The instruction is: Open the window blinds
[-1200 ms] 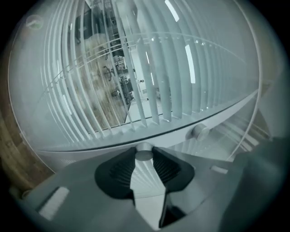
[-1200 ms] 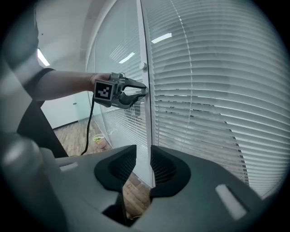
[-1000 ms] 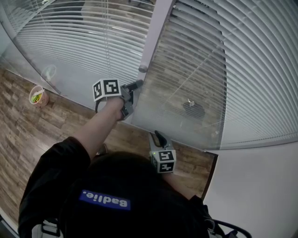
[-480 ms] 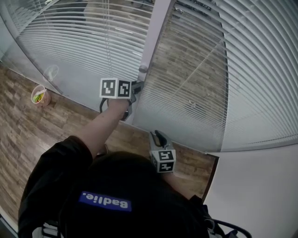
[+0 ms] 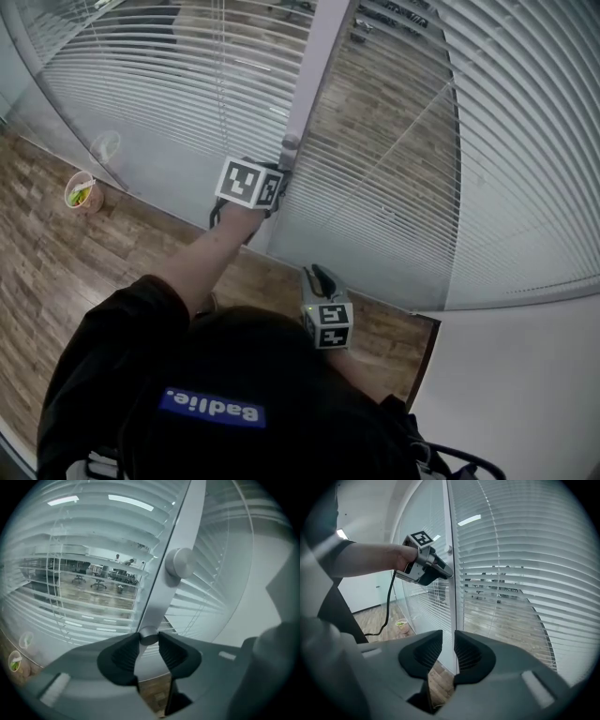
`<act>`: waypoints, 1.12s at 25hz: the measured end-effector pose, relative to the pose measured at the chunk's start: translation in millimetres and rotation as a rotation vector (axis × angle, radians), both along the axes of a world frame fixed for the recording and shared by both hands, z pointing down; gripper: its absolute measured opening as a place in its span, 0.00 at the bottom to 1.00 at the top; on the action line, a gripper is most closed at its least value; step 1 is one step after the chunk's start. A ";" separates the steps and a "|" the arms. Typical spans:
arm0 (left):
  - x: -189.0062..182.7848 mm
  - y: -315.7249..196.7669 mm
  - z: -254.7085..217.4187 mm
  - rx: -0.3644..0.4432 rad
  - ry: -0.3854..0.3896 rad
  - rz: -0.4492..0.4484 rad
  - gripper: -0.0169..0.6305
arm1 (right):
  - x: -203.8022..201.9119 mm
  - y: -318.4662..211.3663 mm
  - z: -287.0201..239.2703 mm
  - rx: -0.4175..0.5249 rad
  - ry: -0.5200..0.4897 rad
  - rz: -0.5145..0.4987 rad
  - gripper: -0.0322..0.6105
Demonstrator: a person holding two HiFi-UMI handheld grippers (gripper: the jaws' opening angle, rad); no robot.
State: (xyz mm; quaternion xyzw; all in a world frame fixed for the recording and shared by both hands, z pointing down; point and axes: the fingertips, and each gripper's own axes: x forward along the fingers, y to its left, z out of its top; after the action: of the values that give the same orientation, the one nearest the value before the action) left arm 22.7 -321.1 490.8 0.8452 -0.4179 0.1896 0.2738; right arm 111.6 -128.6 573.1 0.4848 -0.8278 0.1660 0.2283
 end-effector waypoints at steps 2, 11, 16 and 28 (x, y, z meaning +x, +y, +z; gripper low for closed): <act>-0.3 0.6 0.0 0.013 -0.005 0.005 0.23 | -1.3 0.1 -0.4 0.000 -0.003 -0.005 0.20; 0.5 5.5 -12.3 -0.145 0.651 -0.106 0.35 | -2.8 4.7 5.7 -0.020 -0.017 -0.008 0.25; -4.5 2.4 -3.8 -0.208 0.721 -0.153 0.22 | -4.2 2.9 3.9 -0.016 -0.008 -0.007 0.24; -2.8 0.3 -1.1 -0.169 0.361 -0.029 0.22 | -7.8 -1.5 3.4 -0.006 -0.014 0.014 0.18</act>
State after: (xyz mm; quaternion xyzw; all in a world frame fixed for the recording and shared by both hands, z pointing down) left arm 19.9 -320.9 489.7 0.8335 -0.3565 0.0656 0.4169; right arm 103.7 -130.1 576.5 0.4885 -0.8256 0.1735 0.2227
